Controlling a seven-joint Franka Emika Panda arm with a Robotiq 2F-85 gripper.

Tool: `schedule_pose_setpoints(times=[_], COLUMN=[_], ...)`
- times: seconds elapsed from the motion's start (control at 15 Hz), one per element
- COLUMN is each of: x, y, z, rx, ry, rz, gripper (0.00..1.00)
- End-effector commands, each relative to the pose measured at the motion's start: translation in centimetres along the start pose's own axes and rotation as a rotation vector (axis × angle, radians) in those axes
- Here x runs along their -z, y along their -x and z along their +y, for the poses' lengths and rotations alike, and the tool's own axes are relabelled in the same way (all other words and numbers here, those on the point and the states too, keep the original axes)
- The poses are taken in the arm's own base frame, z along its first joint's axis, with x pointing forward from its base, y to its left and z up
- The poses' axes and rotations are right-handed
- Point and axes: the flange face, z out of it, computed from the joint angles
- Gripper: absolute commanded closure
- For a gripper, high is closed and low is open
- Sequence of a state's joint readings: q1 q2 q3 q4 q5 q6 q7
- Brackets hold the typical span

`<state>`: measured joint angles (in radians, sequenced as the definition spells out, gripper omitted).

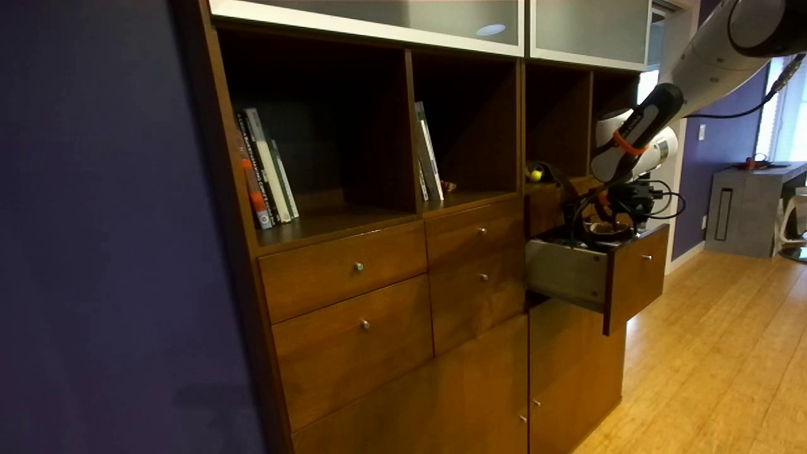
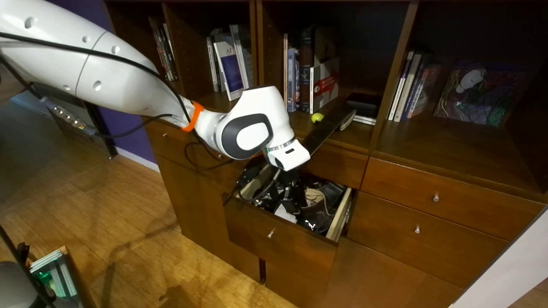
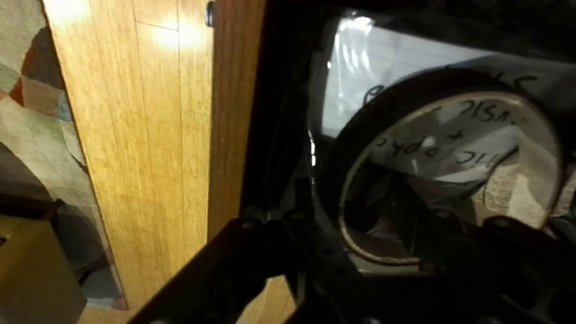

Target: Place the belt.on the shelf

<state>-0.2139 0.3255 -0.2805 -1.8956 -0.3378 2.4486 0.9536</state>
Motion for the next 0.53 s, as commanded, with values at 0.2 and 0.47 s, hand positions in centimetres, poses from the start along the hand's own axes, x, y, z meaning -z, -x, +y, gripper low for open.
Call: schedule_pose_setpoints(times=[0.2, 0.47], x=[2.2, 6.3], y=[-0.9, -1.8], z=[-0.2, -0.5], rx=[-0.027, -0.05], ry=[-0.015, -0.111], rz=[0.055, 0.145], gripper=[0.99, 0.99])
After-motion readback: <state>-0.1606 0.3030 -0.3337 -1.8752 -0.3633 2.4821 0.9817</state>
